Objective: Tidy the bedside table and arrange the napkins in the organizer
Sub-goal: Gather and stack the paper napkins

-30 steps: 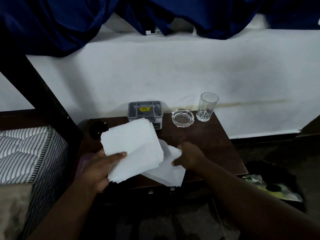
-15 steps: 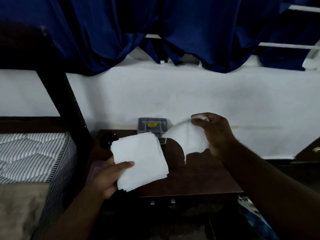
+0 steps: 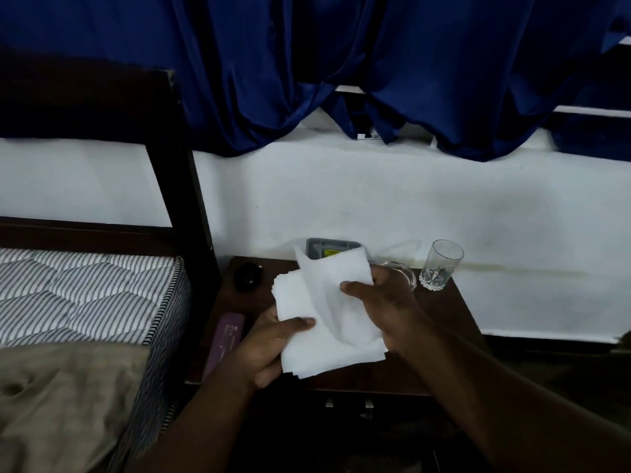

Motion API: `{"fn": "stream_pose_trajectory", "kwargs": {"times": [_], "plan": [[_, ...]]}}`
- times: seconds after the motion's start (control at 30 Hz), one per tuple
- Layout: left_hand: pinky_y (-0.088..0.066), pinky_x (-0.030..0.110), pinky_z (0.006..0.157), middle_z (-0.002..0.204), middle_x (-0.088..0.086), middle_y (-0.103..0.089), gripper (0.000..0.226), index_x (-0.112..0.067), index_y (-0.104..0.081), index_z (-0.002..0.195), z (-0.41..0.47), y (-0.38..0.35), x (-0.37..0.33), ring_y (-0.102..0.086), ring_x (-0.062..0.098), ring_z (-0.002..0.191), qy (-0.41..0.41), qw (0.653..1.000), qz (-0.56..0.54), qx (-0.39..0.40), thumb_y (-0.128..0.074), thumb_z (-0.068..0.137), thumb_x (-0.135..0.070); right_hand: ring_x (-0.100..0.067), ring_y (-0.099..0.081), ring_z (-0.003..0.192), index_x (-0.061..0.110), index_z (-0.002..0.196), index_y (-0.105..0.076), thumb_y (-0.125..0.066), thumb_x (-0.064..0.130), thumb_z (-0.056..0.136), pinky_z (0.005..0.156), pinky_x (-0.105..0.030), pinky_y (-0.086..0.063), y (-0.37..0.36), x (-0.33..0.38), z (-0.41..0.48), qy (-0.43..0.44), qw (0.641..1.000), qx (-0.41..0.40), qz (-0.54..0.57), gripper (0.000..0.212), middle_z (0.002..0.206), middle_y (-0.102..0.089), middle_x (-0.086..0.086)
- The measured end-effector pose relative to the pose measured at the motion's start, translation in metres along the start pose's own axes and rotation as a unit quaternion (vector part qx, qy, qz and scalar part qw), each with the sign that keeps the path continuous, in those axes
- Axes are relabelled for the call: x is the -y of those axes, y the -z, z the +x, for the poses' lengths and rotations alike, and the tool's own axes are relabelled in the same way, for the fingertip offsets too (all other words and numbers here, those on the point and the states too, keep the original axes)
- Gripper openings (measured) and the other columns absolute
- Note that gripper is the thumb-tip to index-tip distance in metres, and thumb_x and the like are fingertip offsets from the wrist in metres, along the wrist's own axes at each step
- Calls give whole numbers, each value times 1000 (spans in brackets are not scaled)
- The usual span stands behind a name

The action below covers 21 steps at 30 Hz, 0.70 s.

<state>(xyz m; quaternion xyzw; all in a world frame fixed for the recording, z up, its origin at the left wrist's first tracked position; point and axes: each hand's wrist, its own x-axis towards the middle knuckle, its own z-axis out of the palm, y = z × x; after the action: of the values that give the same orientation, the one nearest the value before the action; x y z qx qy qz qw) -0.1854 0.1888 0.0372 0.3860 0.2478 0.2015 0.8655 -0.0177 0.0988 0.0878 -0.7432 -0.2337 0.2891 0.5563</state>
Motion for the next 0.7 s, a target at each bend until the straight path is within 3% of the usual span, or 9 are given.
{"fn": "stream_pose_trajectory", "kwargs": {"times": [0.07, 0.17, 0.27, 0.4, 0.5, 0.53, 0.57, 0.63, 0.7], "plan": [[-63, 37, 67, 111, 20, -76, 48, -2, -66, 125, 0, 1, 0, -77, 31, 92, -12, 1000, 0, 13, -75, 78, 2, -31, -76, 83, 11, 87, -76, -81, 21, 71, 81, -56, -61, -2, -1, -3, 17, 999, -9, -29, 19, 83, -79, -5], [-61, 31, 57, 97, 16, -78, 33, -1, -65, 126, 1, 1, 0, -77, 24, 76, -4, 1000, 10, 1, -57, 96, 7, -27, -76, 81, 13, 88, -75, -76, 27, 68, 80, -55, -61, -2, -3, -2, 43, 997, -24, -65, 25, 84, -79, -4], [-64, 39, 68, 113, 20, -76, 36, -6, -68, 127, 7, 5, 3, -77, 30, 89, -4, 1000, 13, -9, -58, 94, 5, -22, -75, 83, 14, 95, -74, -73, 30, 69, 81, -50, -60, 0, -4, 1, 82, 989, -25, -120, 30, 88, -78, 0], [-64, 41, 73, 117, 20, -74, 37, -8, -72, 122, 10, 4, 4, -76, 32, 94, 2, 1000, 14, -15, -67, 86, -1, -17, -72, 88, 17, 102, -72, -78, 25, 74, 84, -46, -59, 5, -5, 3, 112, 980, -27, -163, 29, 95, -76, 2], [-63, 43, 76, 122, 23, -72, 40, -9, -74, 119, 11, 4, 4, -75, 34, 98, 1, 1000, 24, -9, -72, 79, -3, -16, -59, 105, 25, 118, -61, -76, 48, 61, 94, -37, -52, 14, -6, 7, 121, 964, -99, -213, 63, 114, -62, 6], [-63, 42, 76, 121, 23, -72, 41, -9, -74, 119, 11, 4, 5, -75, 33, 97, 0, 1000, 26, -6, -72, 78, -3, -15, -56, 106, 27, 118, -60, -77, 50, 58, 92, -34, -50, 20, -6, 9, 93, 972, -108, -188, 66, 114, -59, 7], [-63, 42, 76, 121, 23, -72, 41, -9, -74, 119, 11, 3, 5, -75, 33, 96, -2, 1000, 27, -2, -72, 78, -3, -16, -57, 100, 28, 109, -63, -81, 47, 60, 85, -32, -50, 27, -6, 12, 57, 988, -84, -116, 55, 107, -61, 6], [-63, 43, 78, 120, 24, -72, 40, -9, -75, 117, 11, 0, 6, -75, 33, 95, -4, 1000, 25, 16, -72, 78, -3, -23, -68, 91, 22, 90, -73, -80, 28, 76, 78, -33, -53, 39, -5, 8, -33, 997, 37, 53, 17, 95, -74, -1], [-63, 44, 79, 118, 23, -73, 38, -10, -76, 115, 11, -2, 8, -75, 33, 94, 1, 999, 28, 27, -71, 78, -2, -34, -70, 109, 10, 108, -77, -70, 16, 86, 98, -47, -53, 50, -12, -2, -121, 974, 142, 132, 25, 113, -77, -11]]}}
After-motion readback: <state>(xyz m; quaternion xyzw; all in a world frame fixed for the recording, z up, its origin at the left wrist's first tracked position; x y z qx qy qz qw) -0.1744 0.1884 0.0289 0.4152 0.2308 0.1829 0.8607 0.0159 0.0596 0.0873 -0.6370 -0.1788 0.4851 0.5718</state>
